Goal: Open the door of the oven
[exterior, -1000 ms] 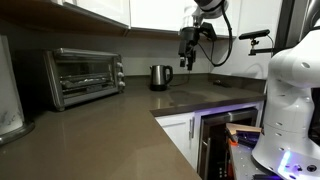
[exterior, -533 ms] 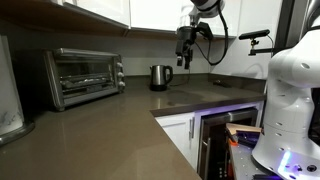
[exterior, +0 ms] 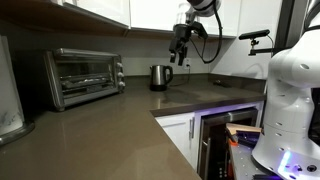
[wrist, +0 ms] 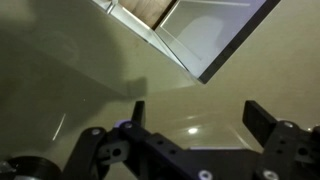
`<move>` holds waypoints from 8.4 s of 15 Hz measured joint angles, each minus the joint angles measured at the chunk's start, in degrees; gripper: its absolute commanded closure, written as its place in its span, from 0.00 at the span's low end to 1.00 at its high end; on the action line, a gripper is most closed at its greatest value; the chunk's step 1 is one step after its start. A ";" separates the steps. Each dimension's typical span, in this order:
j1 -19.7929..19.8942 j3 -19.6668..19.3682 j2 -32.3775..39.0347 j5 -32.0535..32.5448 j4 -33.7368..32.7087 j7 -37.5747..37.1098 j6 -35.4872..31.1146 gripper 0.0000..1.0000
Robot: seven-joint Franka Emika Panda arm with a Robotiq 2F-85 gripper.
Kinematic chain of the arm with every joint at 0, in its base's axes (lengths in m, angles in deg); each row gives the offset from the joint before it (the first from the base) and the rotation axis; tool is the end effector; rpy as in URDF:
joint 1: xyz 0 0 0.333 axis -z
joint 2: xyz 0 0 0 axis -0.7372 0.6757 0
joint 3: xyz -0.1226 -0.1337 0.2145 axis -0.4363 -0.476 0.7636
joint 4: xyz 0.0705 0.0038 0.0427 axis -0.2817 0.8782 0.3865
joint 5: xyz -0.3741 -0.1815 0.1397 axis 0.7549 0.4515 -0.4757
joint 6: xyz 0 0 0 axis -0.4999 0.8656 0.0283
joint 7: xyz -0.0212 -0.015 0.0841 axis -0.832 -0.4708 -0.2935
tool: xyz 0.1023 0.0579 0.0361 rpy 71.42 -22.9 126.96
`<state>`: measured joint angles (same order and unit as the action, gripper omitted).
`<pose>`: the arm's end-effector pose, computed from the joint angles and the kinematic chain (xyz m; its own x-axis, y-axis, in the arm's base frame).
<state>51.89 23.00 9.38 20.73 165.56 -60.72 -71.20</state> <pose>0.4426 -0.1372 0.4300 0.9720 -0.2011 0.1219 -0.1800 -0.9698 -0.1647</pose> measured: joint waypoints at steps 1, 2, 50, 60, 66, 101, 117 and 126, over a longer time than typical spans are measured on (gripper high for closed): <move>-0.04 0.16 0.79 0.00 -0.80 0.00 -1.70 0.00; -0.13 0.37 1.62 0.00 -1.53 0.00 -3.34 0.00; -4.58 12.15 34.06 -6.04 -23.71 2.16 -58.16 0.00; -2.51 14.02 41.81 -9.74 -32.15 8.80 -58.72 0.00; 1.76 18.46 45.38 -11.47 -36.63 11.96 -58.88 0.00; -6.29 10.37 40.94 3.88 -26.30 -12.08 -55.29 0.00; -16.90 2.50 33.00 20.32 -19.64 -33.77 -48.46 0.00; -17.35 2.73 30.33 21.55 -15.04 -36.50 -48.41 0.00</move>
<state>34.55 25.73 39.70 42.28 150.52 -97.22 -119.60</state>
